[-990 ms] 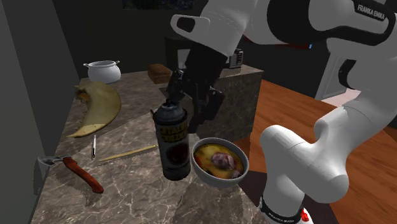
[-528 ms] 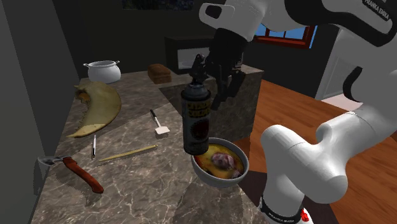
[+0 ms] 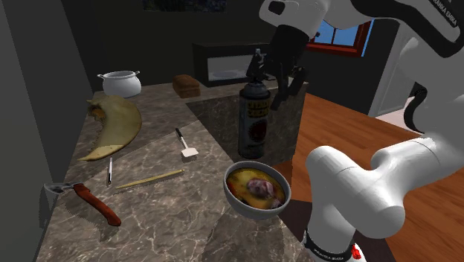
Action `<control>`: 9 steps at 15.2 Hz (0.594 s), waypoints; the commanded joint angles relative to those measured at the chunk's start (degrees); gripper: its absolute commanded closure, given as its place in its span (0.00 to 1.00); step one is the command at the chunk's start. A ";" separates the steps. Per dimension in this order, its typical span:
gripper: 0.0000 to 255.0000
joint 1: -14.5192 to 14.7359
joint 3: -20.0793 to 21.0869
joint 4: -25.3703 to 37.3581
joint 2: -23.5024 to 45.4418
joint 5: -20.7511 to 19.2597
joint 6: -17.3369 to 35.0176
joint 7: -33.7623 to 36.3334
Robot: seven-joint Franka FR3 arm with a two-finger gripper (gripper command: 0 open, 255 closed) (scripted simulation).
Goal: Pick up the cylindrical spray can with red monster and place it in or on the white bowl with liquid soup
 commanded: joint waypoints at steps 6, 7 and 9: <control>1.00 -1.55 -1.62 -6.24 -4.25 -1.56 1.89 -0.83; 1.00 -1.78 -1.86 -7.18 -4.82 -1.79 2.23 -0.93; 1.00 -2.25 -2.38 -9.03 -5.96 -2.27 2.90 -1.13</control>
